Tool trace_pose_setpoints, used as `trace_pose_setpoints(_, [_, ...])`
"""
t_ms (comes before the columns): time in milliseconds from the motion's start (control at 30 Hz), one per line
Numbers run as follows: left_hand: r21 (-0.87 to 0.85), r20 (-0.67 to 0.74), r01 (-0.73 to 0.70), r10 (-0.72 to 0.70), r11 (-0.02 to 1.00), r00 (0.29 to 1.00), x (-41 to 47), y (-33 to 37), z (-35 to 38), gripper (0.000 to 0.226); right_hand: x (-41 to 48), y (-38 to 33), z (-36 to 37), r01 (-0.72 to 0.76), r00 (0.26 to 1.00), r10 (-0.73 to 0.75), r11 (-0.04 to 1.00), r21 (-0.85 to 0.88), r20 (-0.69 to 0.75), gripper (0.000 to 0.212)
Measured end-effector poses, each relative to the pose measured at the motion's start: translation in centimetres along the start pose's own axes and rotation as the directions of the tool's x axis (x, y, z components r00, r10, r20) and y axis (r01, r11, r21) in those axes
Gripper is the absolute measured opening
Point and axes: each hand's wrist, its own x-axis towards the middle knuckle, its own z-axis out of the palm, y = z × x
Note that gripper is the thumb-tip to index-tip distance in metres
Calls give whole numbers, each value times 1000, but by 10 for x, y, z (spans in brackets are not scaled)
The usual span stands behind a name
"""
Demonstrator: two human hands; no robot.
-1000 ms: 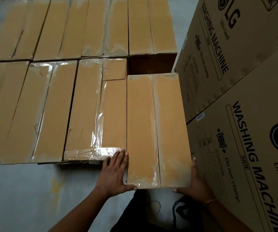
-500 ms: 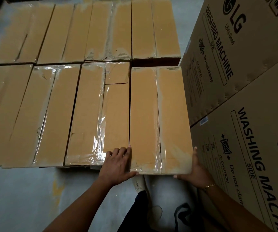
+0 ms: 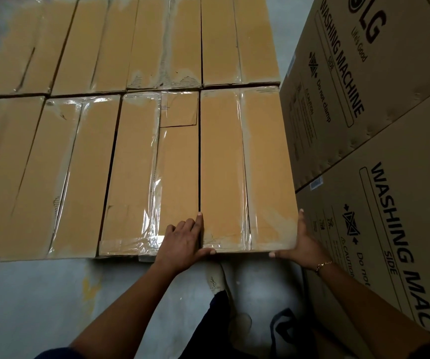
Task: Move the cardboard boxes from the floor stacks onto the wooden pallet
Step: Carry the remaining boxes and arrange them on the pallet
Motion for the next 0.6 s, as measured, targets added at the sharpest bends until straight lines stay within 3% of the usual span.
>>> trace_pose_setpoints(267, [-33, 61, 20, -18, 999, 998, 6, 2, -4, 111, 10, -3, -4, 5, 1000, -4, 999, -35, 24, 172])
trace_pose_setpoints(400, [-85, 13, 6, -5, 996, 1000, 2, -3, -5, 119, 9, -2, -5, 23, 999, -22, 1000, -21, 41, 173])
trace_pose_setpoints(600, [9, -43, -4, 4, 1000, 999, -9, -4, 8, 117, 5, -3, -5, 26, 1000, -26, 992, -120, 8, 152])
